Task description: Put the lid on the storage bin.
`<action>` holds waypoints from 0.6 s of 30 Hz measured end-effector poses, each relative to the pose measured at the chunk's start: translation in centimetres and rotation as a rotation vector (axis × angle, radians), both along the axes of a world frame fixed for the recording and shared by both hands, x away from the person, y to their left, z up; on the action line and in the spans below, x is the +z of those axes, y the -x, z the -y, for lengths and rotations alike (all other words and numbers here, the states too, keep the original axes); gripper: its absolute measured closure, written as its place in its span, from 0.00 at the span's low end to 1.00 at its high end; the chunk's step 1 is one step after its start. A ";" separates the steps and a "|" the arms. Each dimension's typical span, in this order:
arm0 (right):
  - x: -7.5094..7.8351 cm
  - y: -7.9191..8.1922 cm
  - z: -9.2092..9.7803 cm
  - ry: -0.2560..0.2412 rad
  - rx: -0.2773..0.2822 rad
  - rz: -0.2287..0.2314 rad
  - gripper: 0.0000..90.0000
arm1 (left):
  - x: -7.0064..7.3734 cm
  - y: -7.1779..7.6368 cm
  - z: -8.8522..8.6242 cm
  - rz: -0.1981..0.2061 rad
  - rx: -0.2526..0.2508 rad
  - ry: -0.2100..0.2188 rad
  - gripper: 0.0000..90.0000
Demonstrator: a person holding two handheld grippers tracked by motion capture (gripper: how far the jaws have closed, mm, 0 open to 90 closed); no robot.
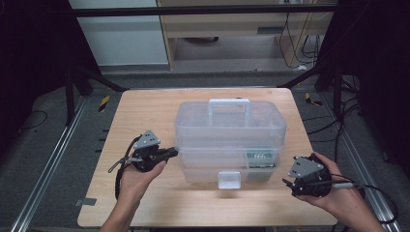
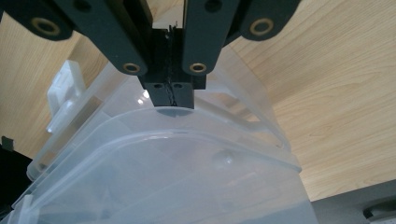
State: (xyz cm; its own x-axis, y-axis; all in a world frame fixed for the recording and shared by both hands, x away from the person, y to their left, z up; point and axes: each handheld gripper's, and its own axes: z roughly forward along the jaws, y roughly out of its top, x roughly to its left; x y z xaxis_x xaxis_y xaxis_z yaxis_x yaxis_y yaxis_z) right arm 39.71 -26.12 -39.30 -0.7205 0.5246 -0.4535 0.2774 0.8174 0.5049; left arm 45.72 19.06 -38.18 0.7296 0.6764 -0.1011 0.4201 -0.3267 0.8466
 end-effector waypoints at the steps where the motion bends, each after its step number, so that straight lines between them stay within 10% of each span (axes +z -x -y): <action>1: -0.1 0.0 0.0 -0.003 -0.005 -0.002 0.26 | -0.1 0.0 0.0 0.000 -0.003 0.000 1.00; 18: -1.7 -0.2 0.6 -0.021 -0.033 -0.014 0.25 | -1.5 0.2 -0.1 -0.010 -0.018 -0.012 1.00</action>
